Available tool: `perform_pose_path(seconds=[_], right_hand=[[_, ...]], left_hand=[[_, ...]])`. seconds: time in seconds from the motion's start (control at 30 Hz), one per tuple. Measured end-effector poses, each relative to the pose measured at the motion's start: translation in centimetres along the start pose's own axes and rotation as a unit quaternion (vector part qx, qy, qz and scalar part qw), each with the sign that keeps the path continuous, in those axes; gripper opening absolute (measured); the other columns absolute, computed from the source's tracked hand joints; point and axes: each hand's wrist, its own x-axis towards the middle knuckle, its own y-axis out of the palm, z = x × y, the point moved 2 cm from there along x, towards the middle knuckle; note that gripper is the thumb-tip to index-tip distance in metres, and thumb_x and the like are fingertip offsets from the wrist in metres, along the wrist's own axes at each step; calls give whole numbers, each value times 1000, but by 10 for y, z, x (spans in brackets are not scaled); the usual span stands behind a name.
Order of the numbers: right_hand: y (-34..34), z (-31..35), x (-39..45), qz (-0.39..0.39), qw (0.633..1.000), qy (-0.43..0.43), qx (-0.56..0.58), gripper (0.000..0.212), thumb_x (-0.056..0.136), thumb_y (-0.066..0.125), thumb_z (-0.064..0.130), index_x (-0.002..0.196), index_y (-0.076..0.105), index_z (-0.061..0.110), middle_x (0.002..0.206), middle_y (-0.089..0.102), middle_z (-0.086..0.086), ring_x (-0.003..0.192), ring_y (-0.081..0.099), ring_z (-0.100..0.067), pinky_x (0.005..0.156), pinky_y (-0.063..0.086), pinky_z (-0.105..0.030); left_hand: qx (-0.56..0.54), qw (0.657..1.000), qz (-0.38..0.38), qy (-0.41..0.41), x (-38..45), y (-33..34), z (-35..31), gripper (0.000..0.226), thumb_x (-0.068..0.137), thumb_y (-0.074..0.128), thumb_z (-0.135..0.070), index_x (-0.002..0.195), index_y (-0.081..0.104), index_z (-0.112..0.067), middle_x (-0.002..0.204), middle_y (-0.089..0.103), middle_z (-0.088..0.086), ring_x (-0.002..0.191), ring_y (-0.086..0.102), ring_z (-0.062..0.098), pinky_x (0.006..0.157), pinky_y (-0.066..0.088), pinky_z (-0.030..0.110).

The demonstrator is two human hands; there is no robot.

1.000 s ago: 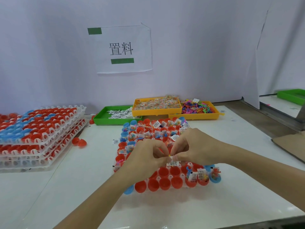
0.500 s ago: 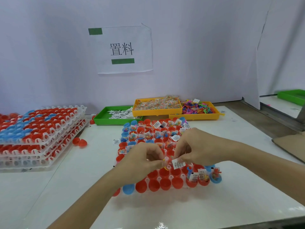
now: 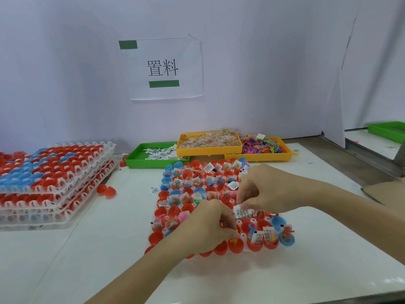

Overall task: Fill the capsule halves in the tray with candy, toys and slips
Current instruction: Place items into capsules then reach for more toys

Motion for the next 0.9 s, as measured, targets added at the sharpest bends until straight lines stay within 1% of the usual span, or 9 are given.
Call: perform_pose_path(seconds=[0.17,0.33,0.43,0.5,0.6,0.67,0.73,0.8,0.9], right_hand=[[1,-2,-1,3,1000,4,0,10,89,73,20,95,80,24,76,69,22,73,67,7,64,51,-8],[0,0,-1,2,1000,7,3,10,89,74,19,96,80,23,78,71,18,73,68,5,66,55,-11],[0,3,-2,7,1000,4,16,10,88,75,17,94,80,23,76,72,16,72,68,4,67,56,-14],[1,5,-1,2,1000,1,23,11,87,75,17,92,78,26,76,72,16,71,68,4,68,58,-17],[2,5,-1,-21,999,1,46,12,87,75,19,89,73,31,80,75,11,73,70,1,73,60,-22],[2,2,-1,-35,996,10,82,12,87,76,19,88,73,31,78,77,10,72,72,-1,72,60,-21],[1,0,-3,-48,991,23,125,10,87,76,20,88,73,30,77,77,10,73,74,-4,73,60,-23],[1,-2,-4,-59,983,40,171,9,88,74,20,88,74,29,78,78,7,75,75,-7,73,61,-24],[3,-5,-6,-74,963,74,249,6,89,72,16,88,74,21,78,78,1,75,76,-13,66,59,-19]], left_hand=[[11,1000,-6,1,1,1,1,16,82,75,-31,91,74,-18,77,61,-14,64,55,0,54,42,5],[-26,999,-28,-29,-1,-10,8,27,75,79,-40,95,70,-24,78,65,-12,65,57,2,55,44,11],[-78,994,-54,-45,1,-17,9,26,78,73,-46,95,68,-27,80,70,-11,70,64,1,63,53,15],[-112,991,-61,-44,2,-17,7,23,82,71,-44,97,71,-26,82,73,-11,73,68,2,70,58,21],[-147,983,-94,-55,0,-15,7,12,87,70,-33,95,72,-25,79,75,-8,71,70,3,71,59,22],[-178,975,-114,-68,-1,-16,8,4,88,69,-29,91,71,-27,75,76,-6,65,69,5,67,57,17],[-208,966,-130,-78,-3,-18,7,2,88,70,-27,89,71,-26,68,74,-3,52,62,2,54,49,10],[-238,956,-148,-81,-4,-20,6,4,88,70,-25,90,72,-22,62,73,-1,40,52,-1,42,39,8],[-272,944,-160,-91,-4,-21,4,5,89,69,-24,91,72,-21,62,72,3,35,45,0,38,33,11]])
